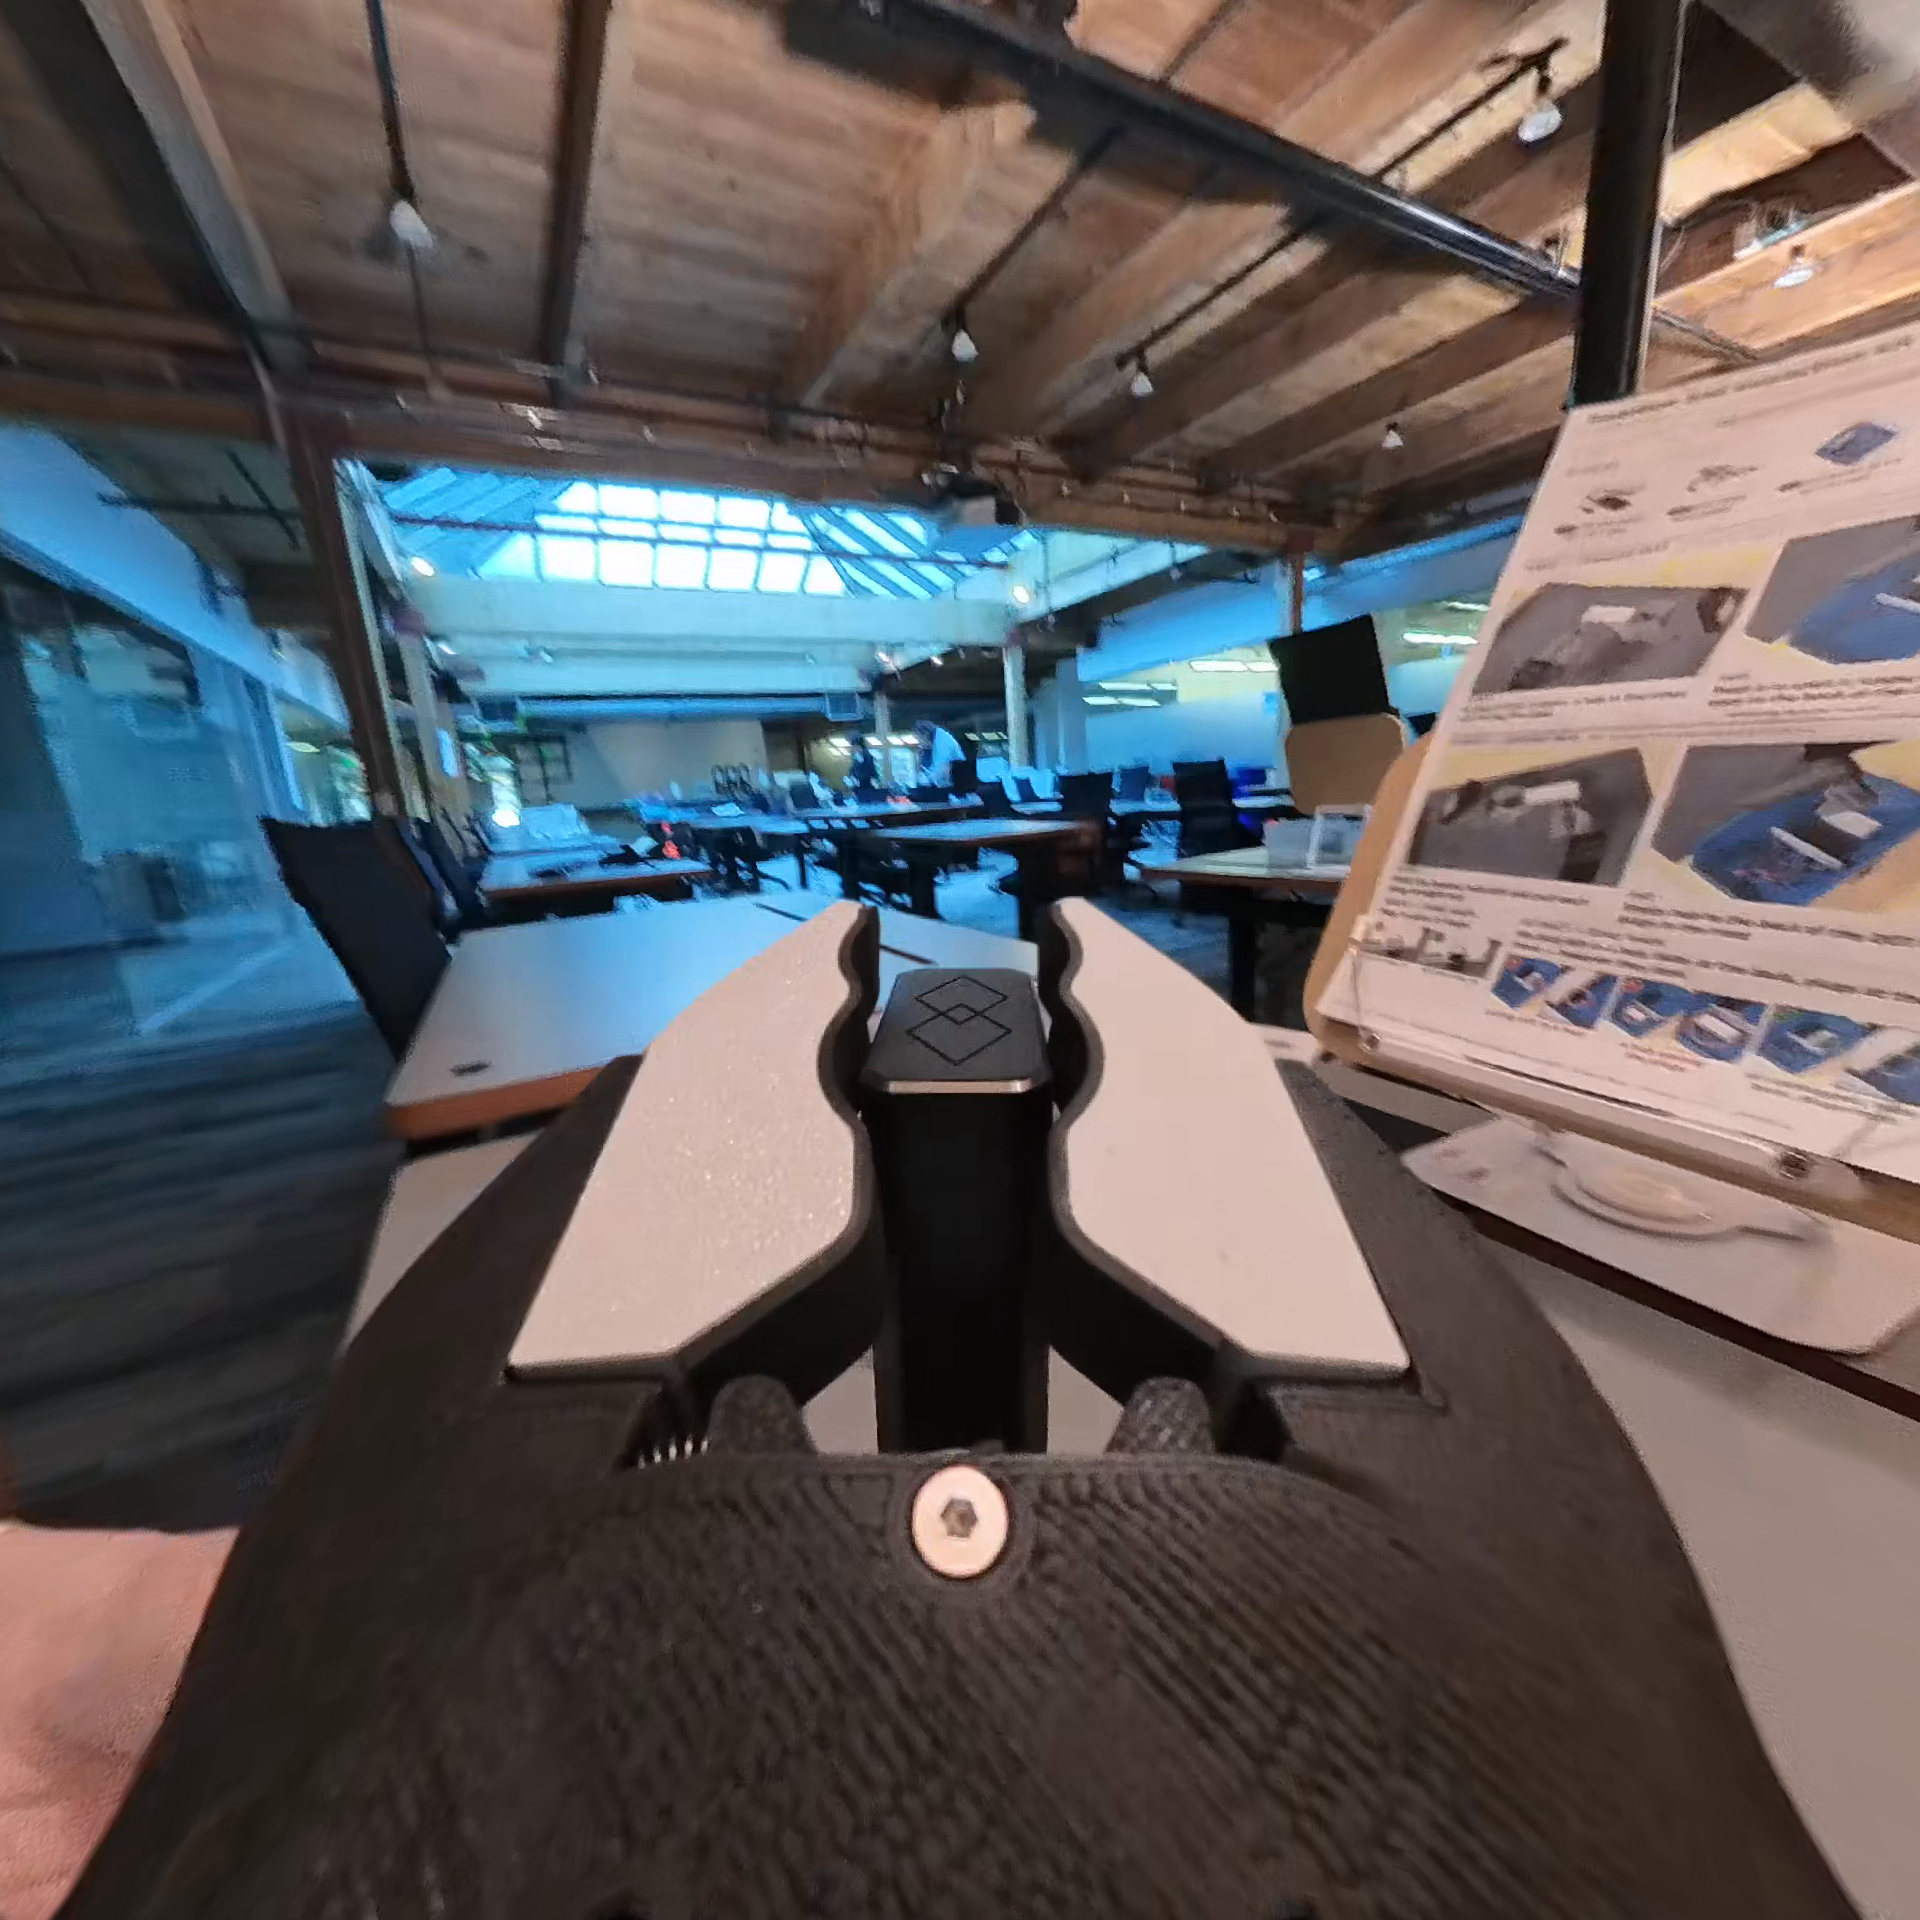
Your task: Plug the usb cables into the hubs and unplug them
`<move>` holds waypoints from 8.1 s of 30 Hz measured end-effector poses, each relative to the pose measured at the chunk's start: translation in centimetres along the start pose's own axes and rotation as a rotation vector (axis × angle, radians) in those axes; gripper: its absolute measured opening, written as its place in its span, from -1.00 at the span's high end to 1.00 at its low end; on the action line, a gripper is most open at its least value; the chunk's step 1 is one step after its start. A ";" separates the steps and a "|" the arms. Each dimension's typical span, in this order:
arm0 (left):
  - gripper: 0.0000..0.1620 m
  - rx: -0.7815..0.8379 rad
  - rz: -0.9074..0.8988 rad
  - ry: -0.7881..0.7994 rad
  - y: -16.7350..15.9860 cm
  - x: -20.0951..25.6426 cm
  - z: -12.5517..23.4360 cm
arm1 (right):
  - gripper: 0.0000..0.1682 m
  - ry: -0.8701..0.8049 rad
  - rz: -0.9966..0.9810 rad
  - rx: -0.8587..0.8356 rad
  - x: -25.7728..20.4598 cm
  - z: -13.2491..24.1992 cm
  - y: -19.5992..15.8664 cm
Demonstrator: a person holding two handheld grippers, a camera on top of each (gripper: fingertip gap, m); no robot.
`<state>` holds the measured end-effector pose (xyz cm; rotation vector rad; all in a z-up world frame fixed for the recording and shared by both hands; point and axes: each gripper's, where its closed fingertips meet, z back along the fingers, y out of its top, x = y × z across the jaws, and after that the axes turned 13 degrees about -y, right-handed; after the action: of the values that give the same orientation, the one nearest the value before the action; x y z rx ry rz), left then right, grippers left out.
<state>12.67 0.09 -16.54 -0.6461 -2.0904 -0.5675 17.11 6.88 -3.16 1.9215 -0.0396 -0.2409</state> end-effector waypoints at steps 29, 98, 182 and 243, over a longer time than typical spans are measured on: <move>0.67 -0.032 -0.927 -0.137 12.8 12.3 -0.5 | 0.29 0.315 -0.476 -0.286 -0.4 0.5 -4.5; 0.11 -0.796 -1.060 0.204 7.9 3.5 -4.1 | 0.10 0.276 0.034 -0.497 -2.1 0.1 -13.7; 0.68 -0.930 -1.338 1.063 11.9 2.7 20.2 | 0.12 0.070 0.038 -0.247 7.2 2.3 -5.7; 0.74 -1.241 -1.086 1.005 8.5 -2.7 19.7 | 0.13 0.449 -0.055 -0.421 1.0 3.7 -9.3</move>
<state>7.55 17.78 -27.92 0.2877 -0.7558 -2.2674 16.58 6.68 -13.20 1.5185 0.3384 0.1420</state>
